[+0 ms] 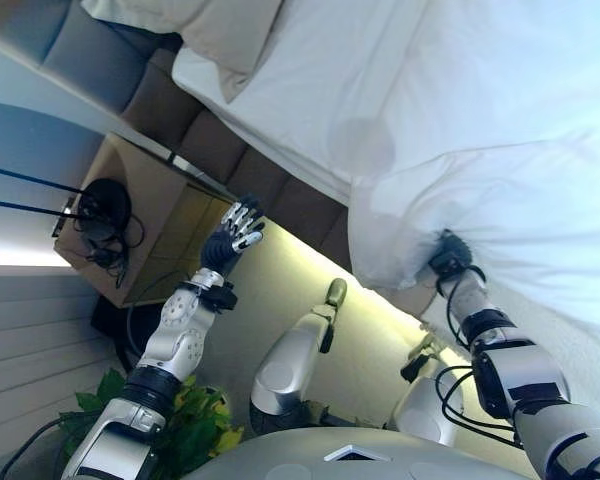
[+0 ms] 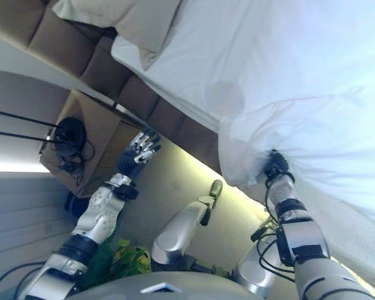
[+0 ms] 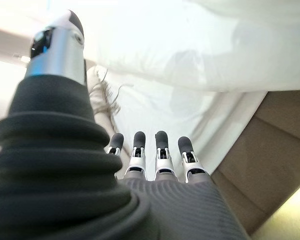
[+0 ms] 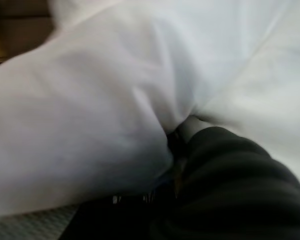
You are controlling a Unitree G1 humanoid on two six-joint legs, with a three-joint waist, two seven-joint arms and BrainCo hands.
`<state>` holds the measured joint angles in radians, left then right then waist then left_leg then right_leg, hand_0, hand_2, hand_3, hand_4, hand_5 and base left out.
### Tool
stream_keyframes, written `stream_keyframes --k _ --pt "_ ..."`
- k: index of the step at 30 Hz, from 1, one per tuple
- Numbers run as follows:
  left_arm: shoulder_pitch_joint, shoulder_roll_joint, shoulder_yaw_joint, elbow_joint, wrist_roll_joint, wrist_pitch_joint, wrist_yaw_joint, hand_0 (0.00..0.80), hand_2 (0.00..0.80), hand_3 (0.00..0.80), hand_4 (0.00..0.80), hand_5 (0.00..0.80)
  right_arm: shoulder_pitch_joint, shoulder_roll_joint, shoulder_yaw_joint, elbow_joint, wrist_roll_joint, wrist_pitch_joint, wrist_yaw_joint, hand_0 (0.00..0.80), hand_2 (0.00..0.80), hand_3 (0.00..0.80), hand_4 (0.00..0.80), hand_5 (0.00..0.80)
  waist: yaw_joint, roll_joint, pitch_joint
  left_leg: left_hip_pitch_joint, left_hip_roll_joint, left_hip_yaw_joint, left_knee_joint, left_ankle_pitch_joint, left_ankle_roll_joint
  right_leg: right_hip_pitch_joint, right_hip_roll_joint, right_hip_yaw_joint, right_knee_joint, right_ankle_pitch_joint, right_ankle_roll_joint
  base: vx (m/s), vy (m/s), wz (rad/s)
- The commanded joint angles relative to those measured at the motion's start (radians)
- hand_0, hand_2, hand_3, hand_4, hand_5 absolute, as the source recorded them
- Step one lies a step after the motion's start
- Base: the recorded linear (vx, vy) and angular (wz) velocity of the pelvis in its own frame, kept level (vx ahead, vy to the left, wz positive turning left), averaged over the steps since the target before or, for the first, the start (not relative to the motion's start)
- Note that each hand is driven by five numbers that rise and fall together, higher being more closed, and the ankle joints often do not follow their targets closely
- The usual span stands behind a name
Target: Make the bed neatly
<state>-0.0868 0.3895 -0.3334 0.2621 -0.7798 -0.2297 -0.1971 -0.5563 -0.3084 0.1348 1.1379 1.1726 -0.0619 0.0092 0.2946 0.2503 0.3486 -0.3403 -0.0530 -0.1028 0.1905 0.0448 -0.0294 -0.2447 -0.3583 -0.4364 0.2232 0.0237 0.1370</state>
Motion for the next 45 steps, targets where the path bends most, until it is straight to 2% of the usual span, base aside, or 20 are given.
stream_keyframes --k 1,9,15,19,22,26,27,28,29,35,41,45 --pt "-0.023 0.03 0.017 -0.019 -0.012 -0.041 -0.014 0.0 0.0 0.0 0.0 0.0 -0.043 0.104 0.053 -0.091 -0.049 0.013 -0.01 0.8 0.8 0.8 0.8 0.8 0.057 -0.057 -0.006 -0.103 -0.013 -0.003 0.103 -0.023 -0.036 0.112 -0.074 0.01 -0.019 -0.001 0.051 0.039 0.018 0.32" --pt "-0.005 0.016 0.042 0.012 0.01 -0.039 -0.064 0.0 0.0 0.0 0.0 0.0 -0.047 0.201 0.123 -0.105 -0.007 0.03 -0.061 0.8 0.8 0.8 0.8 0.8 0.097 -0.057 -0.01 -0.101 -0.025 -0.027 0.098 -0.009 -0.045 0.154 -0.07 -0.021 -0.037 0.004 0.053 0.034 0.003 0.16" --pt "-0.011 -0.014 0.041 0.024 0.003 -0.056 -0.085 0.0 0.0 0.0 0.0 0.0 -0.042 0.249 0.211 -0.069 -0.09 0.098 -0.097 0.8 0.8 0.8 0.8 0.8 0.121 -0.04 -0.021 -0.099 -0.038 -0.043 0.073 0.012 -0.045 0.174 -0.071 -0.035 -0.052 0.006 0.054 0.015 0.035 0.1" --pt "-0.02 -0.029 0.042 0.038 0.013 -0.057 -0.109 0.0 0.0 0.0 0.0 0.0 -0.053 0.276 0.293 -0.06 -0.17 0.156 -0.047 0.8 0.8 0.8 0.8 0.8 0.135 -0.03 -0.025 -0.101 -0.044 -0.048 0.064 0.026 -0.05 0.182 -0.073 -0.044 -0.058 0.006 0.055 0.005 0.032 0.11" --pt "-0.022 -0.029 0.046 0.047 0.019 -0.051 -0.124 0.0 0.0 0.0 0.0 0.0 -0.054 0.295 0.329 -0.062 -0.142 0.134 -0.056 0.8 0.8 0.8 0.8 0.8 0.146 -0.034 -0.026 -0.105 -0.048 -0.052 0.067 0.029 -0.053 0.191 -0.071 -0.049 -0.064 0.008 0.054 0.013 -0.024 0.08" --pt "-0.022 -0.02 0.056 0.054 0.029 -0.038 -0.142 0.0 0.0 0.0 0.0 0.0 -0.051 0.3 0.316 -0.055 -0.104 0.114 -0.074 0.8 0.8 0.8 0.8 0.8 0.153 -0.048 -0.027 -0.105 -0.048 -0.056 0.072 0.028 -0.055 0.203 -0.064 -0.053 -0.072 0.014 0.052 0.026 -0.055 0.14" --pt "-0.022 -0.017 0.056 0.054 0.03 -0.035 -0.143 0.0 0.0 0.0 0.0 0.0 -0.049 0.297 0.307 -0.046 -0.092 0.111 -0.072 0.631 0.631 0.631 0.631 0.631 0.153 -0.051 -0.028 -0.105 -0.047 -0.056 0.075 0.026 -0.055 0.204 -0.062 -0.053 -0.073 0.017 0.052 0.015 -0.06 0.03" --pt "-0.022 -0.014 0.056 0.053 0.03 -0.031 -0.144 0.0 0.0 0.0 0.0 0.0 -0.047 0.293 0.298 -0.04 -0.081 0.108 -0.074 0.154 0.154 0.154 0.154 0.154 0.152 -0.055 -0.028 -0.106 -0.046 -0.054 0.077 0.025 -0.055 0.206 -0.061 -0.053 -0.076 0.02 0.053 0.009 -0.068 0.01" --pt "-0.02 -0.011 0.058 0.053 0.031 -0.03 -0.147 0.0 0.0 0.0 0.0 0.0 -0.046 0.287 0.285 -0.036 -0.071 0.108 -0.074 0.0 0.0 0.0 0.0 0.0 0.151 -0.058 -0.027 -0.106 -0.045 -0.053 0.08 0.023 -0.056 0.208 -0.06 -0.054 -0.077 0.022 0.053 0.005 -0.066 0.0" --pt "-0.012 -0.004 0.054 0.049 0.045 -0.04 -0.136 0.0 0.0 0.0 0.0 0.0 -0.015 0.237 0.213 -0.003 -0.039 0.11 -0.063 0.0 0.0 0.0 0.0 0.0 0.137 -0.078 -0.026 -0.095 -0.033 -0.045 0.086 0.012 -0.058 0.221 -0.047 -0.049 -0.088 0.029 0.053 0.013 -0.052 -0.04" --pt "-0.008 -0.001 0.05 0.042 0.06 -0.041 -0.126 0.0 0.0 0.0 0.0 0.0 0.049 0.167 0.129 0.048 -0.036 0.099 0.032 0.0 0.0 0.0 0.0 0.0 0.121 -0.095 -0.023 -0.092 -0.021 -0.043 0.102 -0.004 -0.061 0.221 -0.034 -0.041 -0.09 0.031 0.054 0.011 -0.065 -0.08" --pt "0.014 -0.002 0.061 0.025 0.058 -0.039 -0.101 0.0 0.0 0.0 0.0 0.0 0.118 0.116 0.062 0.067 -0.009 0.104 0.124 0.0 0.0 0.0 0.0 0.0 0.096 -0.1 -0.024 -0.087 -0.007 -0.029 0.108 -0.016 -0.063 0.215 -0.025 -0.029 -0.088 0.024 0.053 0.01 -0.02 -0.18"
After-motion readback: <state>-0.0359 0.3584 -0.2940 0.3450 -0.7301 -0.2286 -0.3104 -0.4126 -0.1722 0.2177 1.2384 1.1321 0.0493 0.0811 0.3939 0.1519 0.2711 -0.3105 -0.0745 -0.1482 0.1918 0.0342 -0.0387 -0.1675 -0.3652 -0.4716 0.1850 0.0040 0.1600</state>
